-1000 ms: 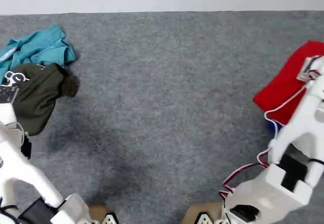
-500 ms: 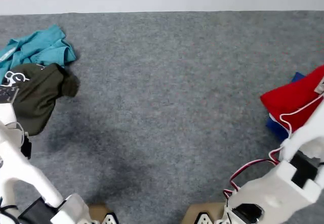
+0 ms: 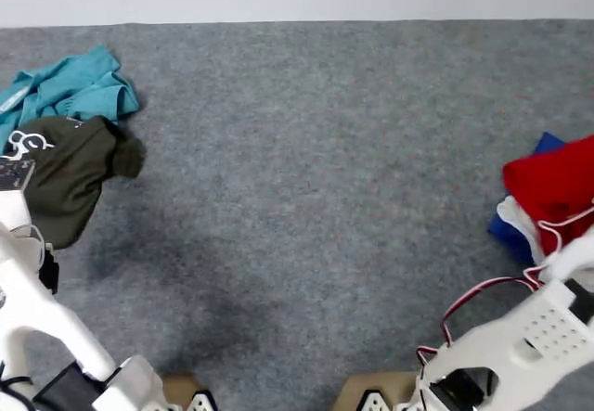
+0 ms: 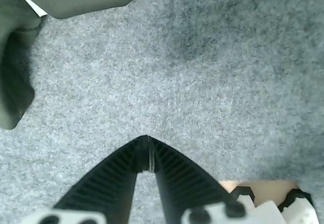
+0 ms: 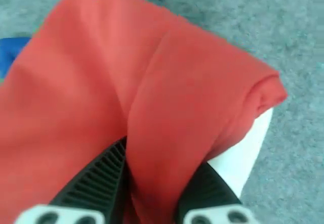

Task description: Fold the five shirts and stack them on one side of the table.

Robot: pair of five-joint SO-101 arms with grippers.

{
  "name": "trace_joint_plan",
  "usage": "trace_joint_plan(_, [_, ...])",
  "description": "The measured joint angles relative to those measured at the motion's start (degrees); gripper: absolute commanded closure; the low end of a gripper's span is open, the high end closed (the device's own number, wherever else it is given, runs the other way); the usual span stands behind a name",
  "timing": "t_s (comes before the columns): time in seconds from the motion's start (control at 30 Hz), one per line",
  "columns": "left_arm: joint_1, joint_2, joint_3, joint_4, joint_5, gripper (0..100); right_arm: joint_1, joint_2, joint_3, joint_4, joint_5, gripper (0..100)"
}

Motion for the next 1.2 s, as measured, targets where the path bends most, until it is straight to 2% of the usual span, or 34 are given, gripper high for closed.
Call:
trace_joint_plan(0.07, [0.00,0.00,0.00,0.00,0.00,100,0.88,0.35,0.00,-0.09,0.18,98.0])
trace_joint_plan(0.13, [0.00,0.00,0.00,0.00,0.00,100,1.41,0.44,0.00,-0.09,0.18,93.2])
trace_joint_plan(0.3, [0.00,0.00,0.00,0.00,0.09,100,3.08,0.44,-0.09,2.20,0.18,66.0])
trace_joint_plan(0.4, [0.00,0.00,0.00,0.00,0.09,100,4.04,-0.35,-0.09,5.10,0.18,58.9])
trace_joint_plan(0.53, [0.00,0.00,0.00,0.00,0.09,100,4.31,-4.66,-0.09,6.59,-2.11,62.6])
trace_joint_plan(0.67, [0.00,0.00,0.70,0.00,0.18,100,3.78,-10.37,-0.09,6.59,-2.81,71.5])
trace_joint_plan(0.87, [0.00,0.00,1.93,-0.09,0.26,100,-1.23,-15.03,-0.09,7.56,-3.08,99.8])
trace_joint_plan(0.93, [0.00,0.00,1.93,0.00,0.35,100,-3.43,-15.12,-0.09,9.05,-3.08,96.3])
trace_joint_plan(1.03, [0.00,0.00,1.93,-0.53,0.35,100,-6.86,-14.68,-0.09,12.31,-3.52,99.0])
trace_joint_plan(1.2, [0.00,0.00,1.93,-0.70,0.35,100,-10.29,-8.00,-0.09,17.41,-10.29,99.0])
